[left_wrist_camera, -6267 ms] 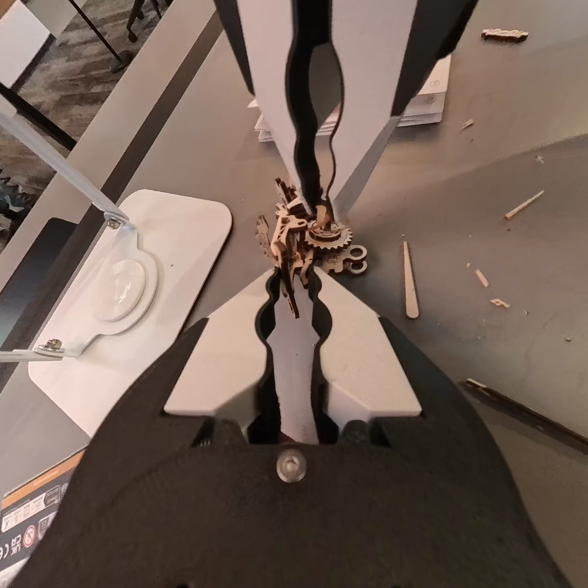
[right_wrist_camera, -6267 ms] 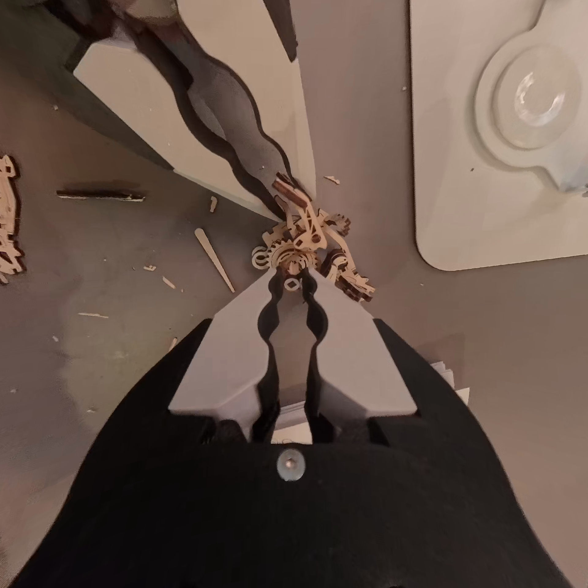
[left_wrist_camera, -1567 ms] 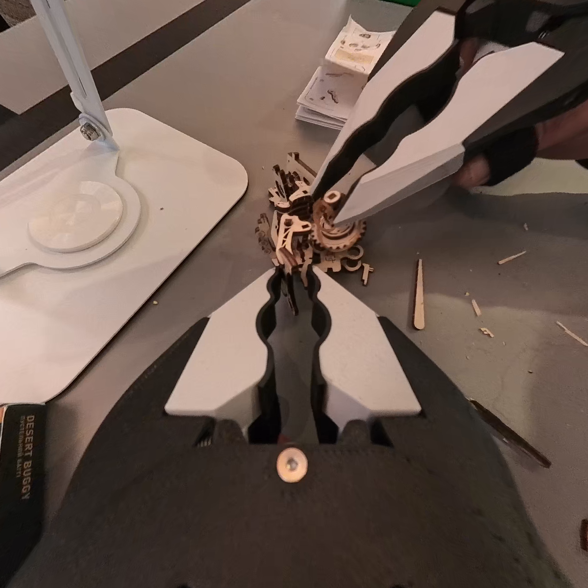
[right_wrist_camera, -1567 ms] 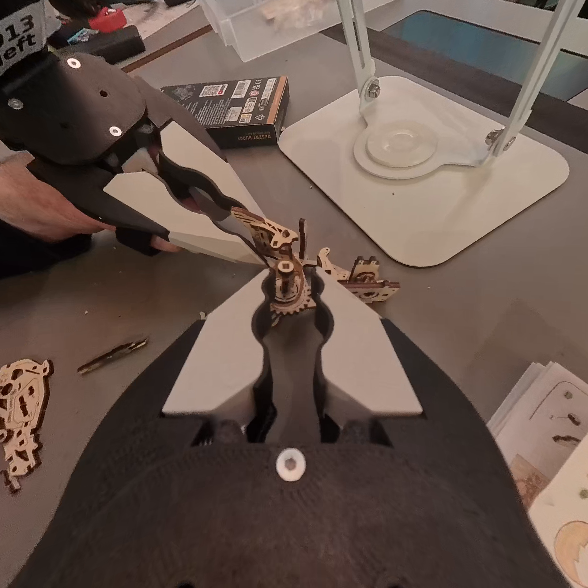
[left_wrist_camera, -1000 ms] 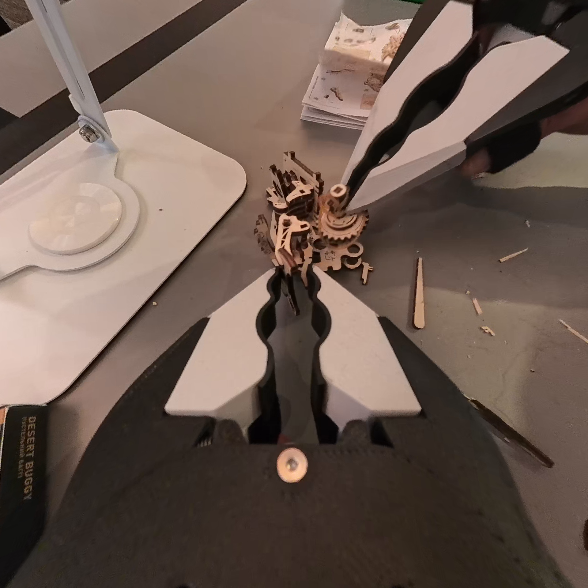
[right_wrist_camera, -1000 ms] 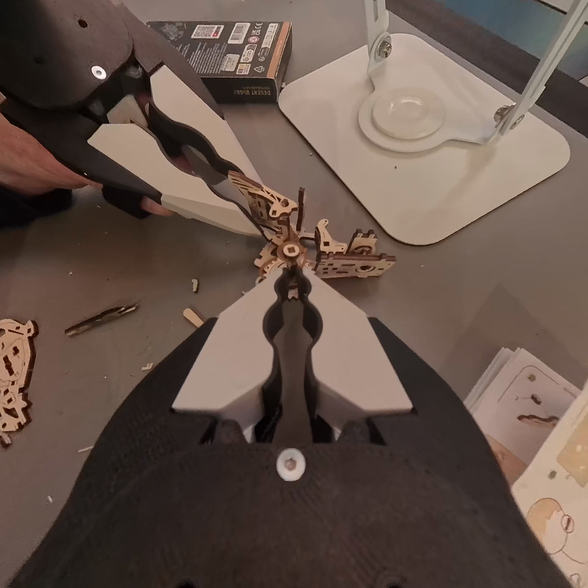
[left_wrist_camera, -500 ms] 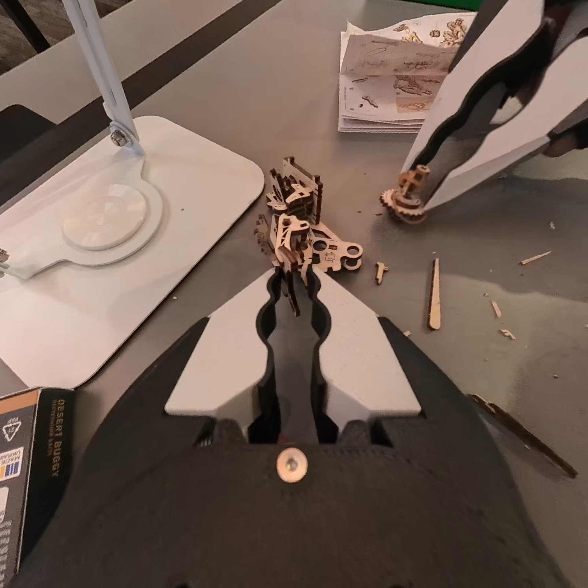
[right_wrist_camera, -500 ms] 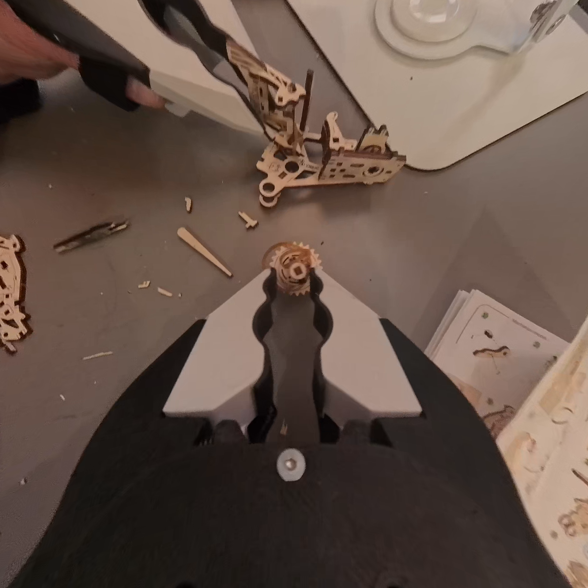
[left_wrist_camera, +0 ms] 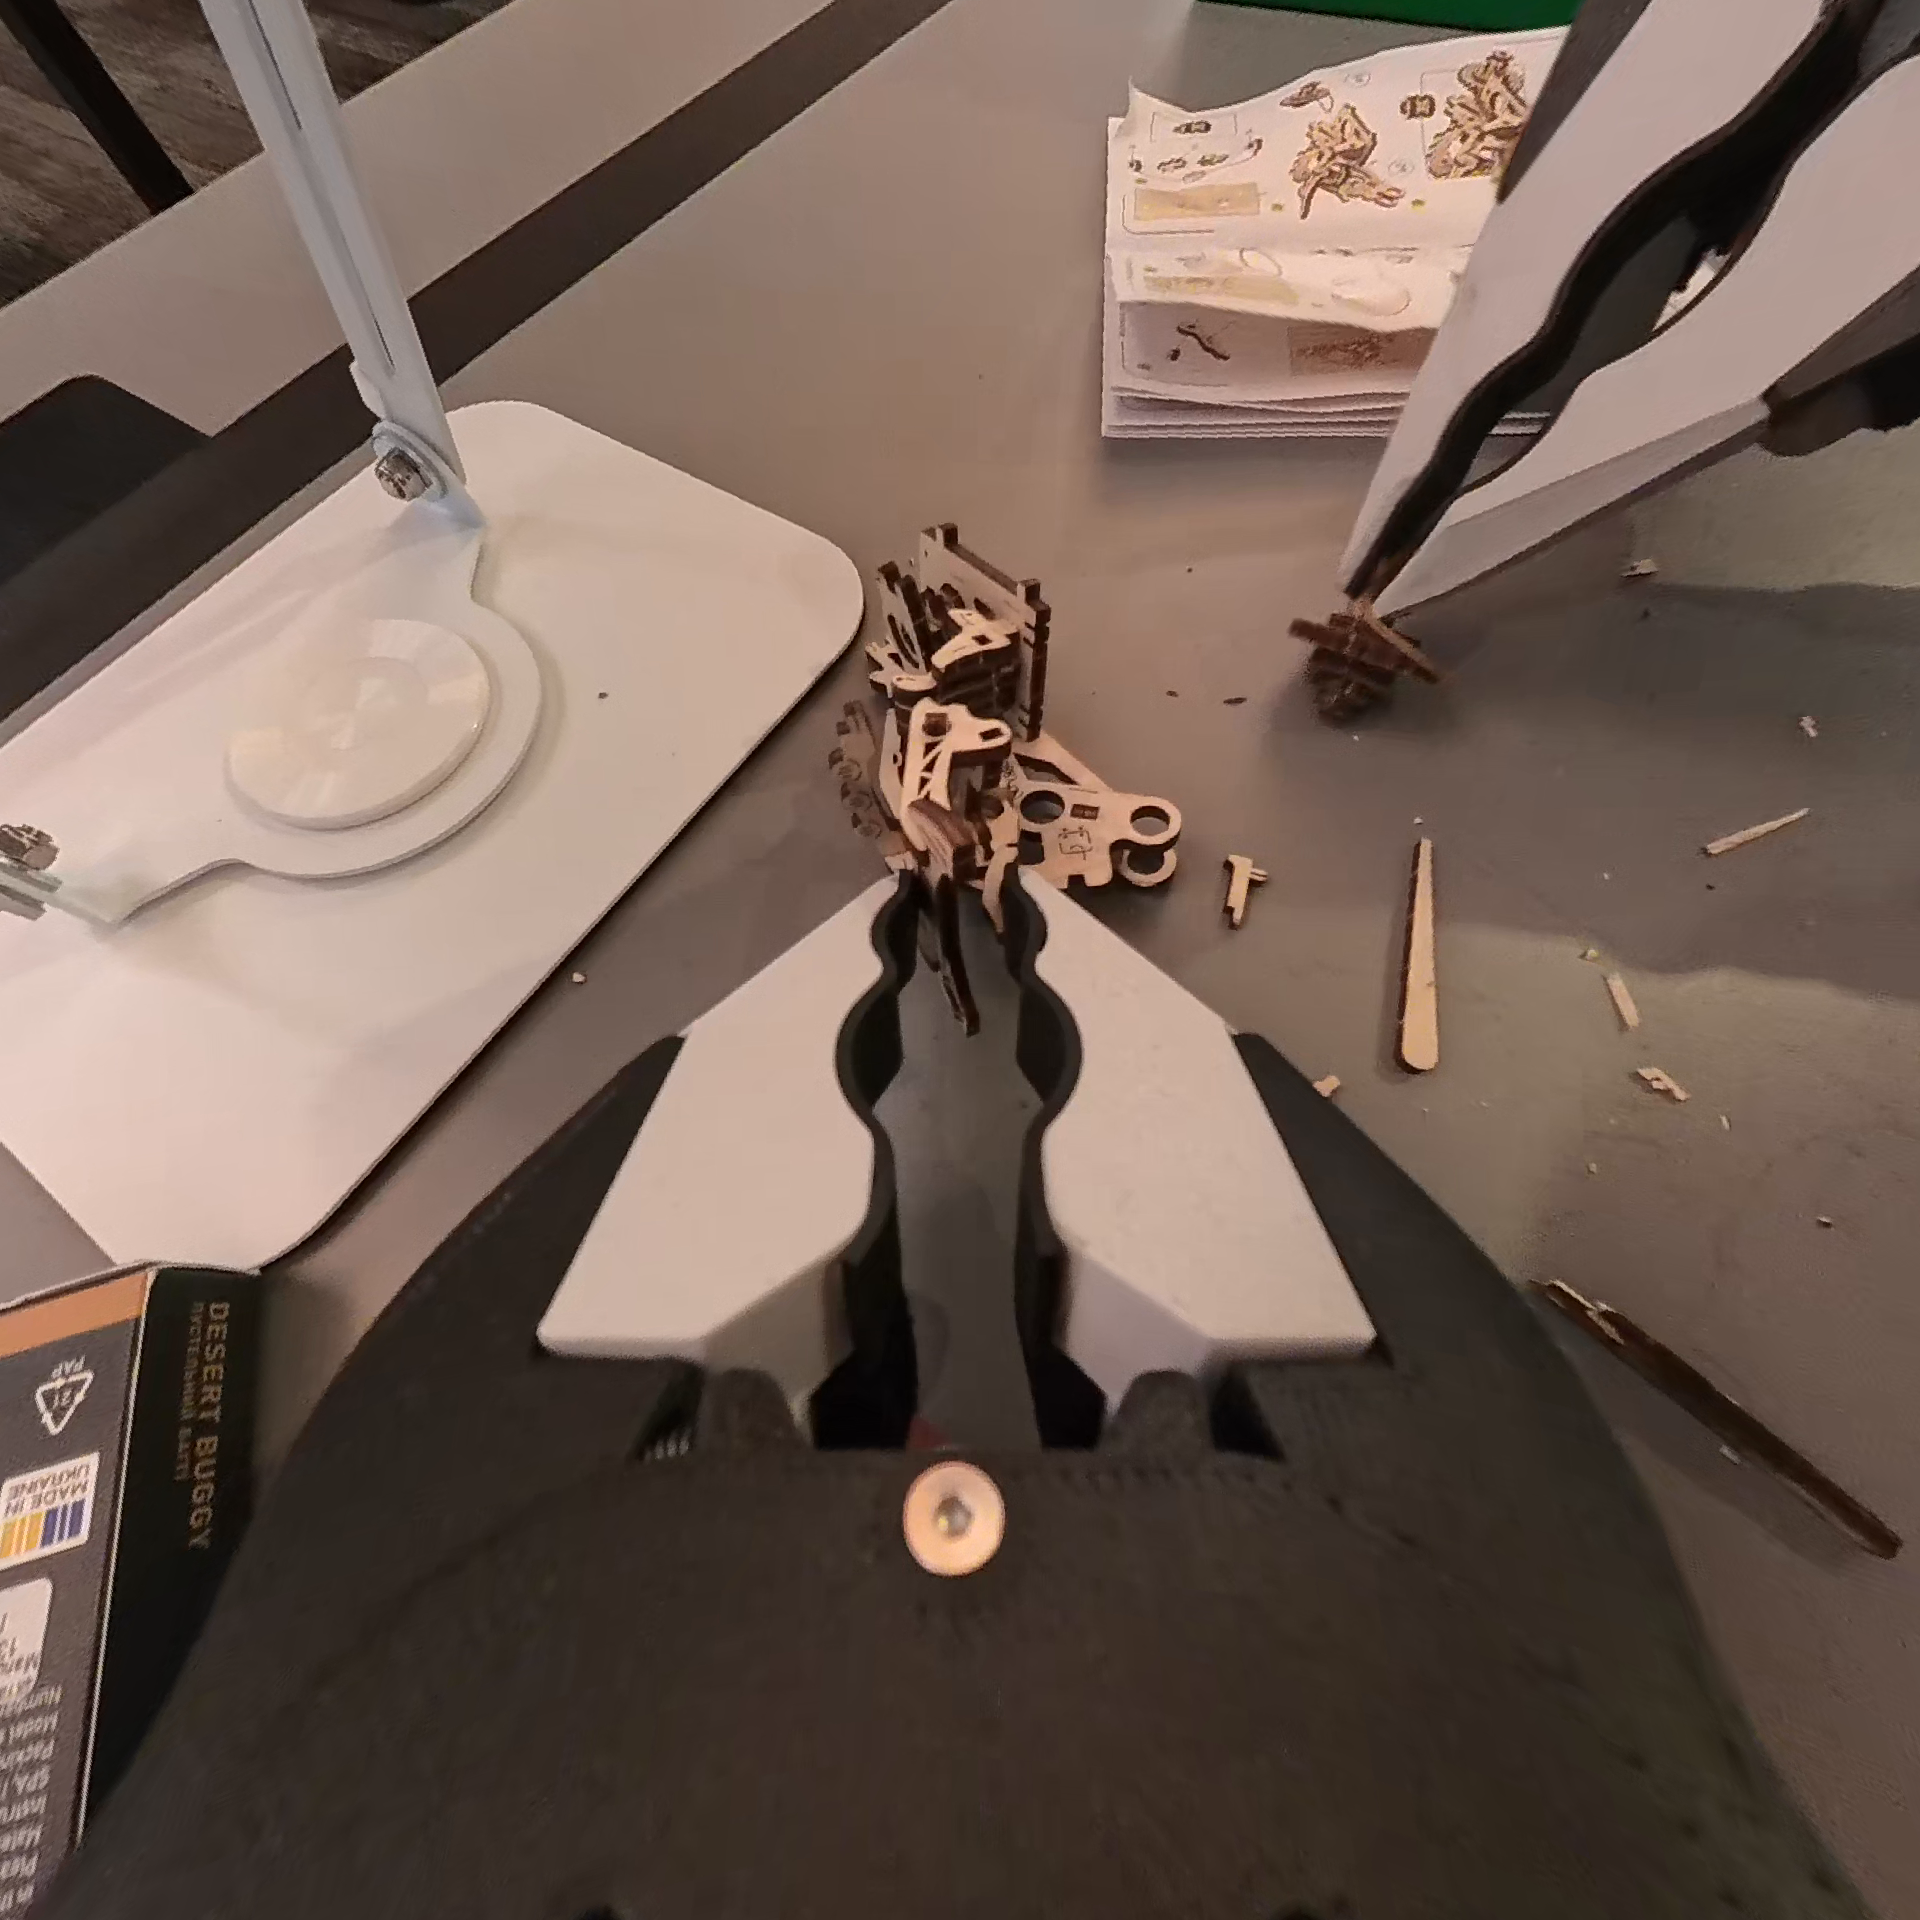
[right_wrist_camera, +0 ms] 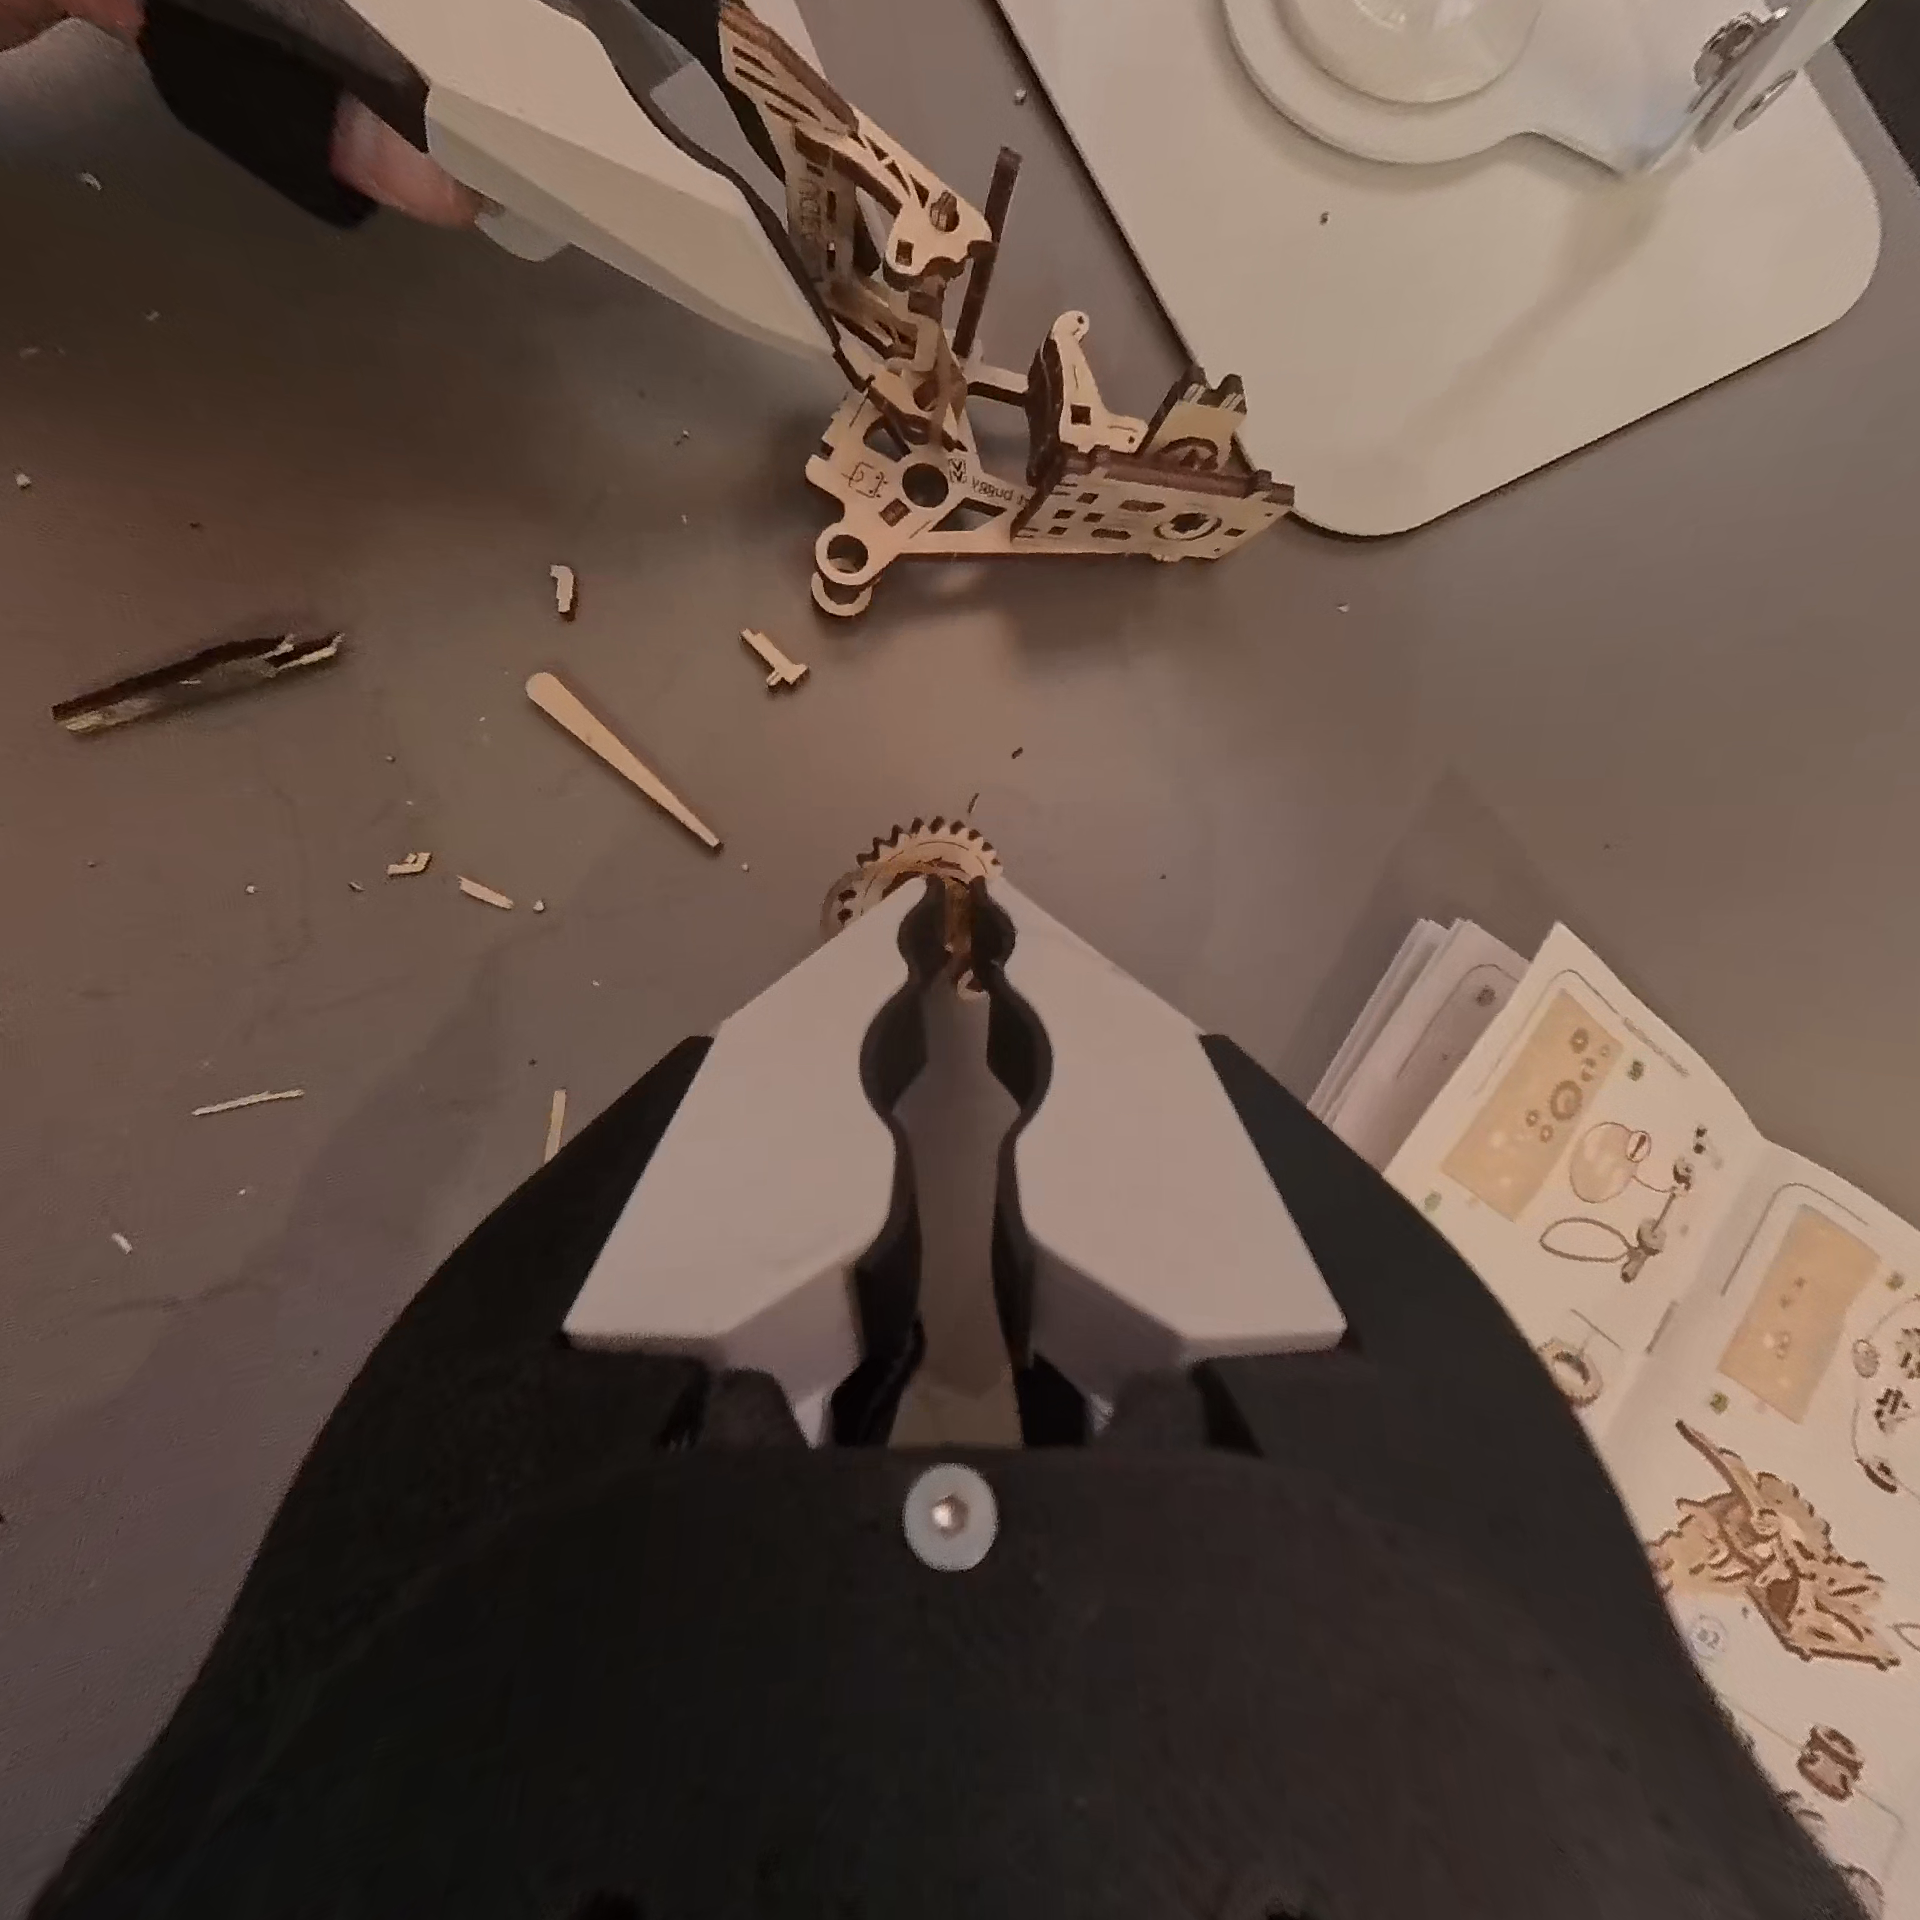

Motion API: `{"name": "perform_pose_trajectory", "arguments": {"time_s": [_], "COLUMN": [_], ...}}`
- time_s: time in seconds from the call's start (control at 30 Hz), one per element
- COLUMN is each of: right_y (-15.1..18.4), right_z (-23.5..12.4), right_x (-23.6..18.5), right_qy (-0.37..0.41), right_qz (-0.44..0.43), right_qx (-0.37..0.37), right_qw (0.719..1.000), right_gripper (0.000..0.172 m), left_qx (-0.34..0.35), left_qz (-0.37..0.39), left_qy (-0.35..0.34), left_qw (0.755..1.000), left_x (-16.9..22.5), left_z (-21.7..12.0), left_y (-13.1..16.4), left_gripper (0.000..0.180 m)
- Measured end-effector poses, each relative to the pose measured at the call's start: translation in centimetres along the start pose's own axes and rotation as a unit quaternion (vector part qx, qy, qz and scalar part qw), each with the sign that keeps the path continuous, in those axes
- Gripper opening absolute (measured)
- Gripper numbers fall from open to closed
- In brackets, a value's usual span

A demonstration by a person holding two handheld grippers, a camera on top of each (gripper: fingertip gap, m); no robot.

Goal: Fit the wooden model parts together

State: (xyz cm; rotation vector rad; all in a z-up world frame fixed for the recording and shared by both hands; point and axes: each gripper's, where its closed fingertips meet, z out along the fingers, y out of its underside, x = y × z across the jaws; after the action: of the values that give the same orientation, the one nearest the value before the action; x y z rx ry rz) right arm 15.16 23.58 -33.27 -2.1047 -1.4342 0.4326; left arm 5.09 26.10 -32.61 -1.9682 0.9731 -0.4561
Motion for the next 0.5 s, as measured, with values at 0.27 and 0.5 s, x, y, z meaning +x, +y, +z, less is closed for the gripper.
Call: {"name": "perform_pose_trajectory", "arguments": {"time_s": [0.27, 0.5], "right_y": [1.6, 2.5], "right_z": [-1.4, -2.1], "right_x": [0.2, -0.3], "right_qy": [-0.002, -0.012], "right_qz": [0.025, 0.025], "right_qx": [0.014, 0.016], "right_qw": [1.0, 0.999], "right_gripper": [0.003, 0.008], "left_qx": [0.004, 0.005], "left_qz": [-0.007, -0.006], "left_qy": [0.002, 0.002], "left_qw": [1.0, 1.0], "left_x": [-0.1, -0.1], "left_z": [-0.3, -0.3], "left_y": [0.0, 0.0], "left_gripper": [0.013, 0.013]}}
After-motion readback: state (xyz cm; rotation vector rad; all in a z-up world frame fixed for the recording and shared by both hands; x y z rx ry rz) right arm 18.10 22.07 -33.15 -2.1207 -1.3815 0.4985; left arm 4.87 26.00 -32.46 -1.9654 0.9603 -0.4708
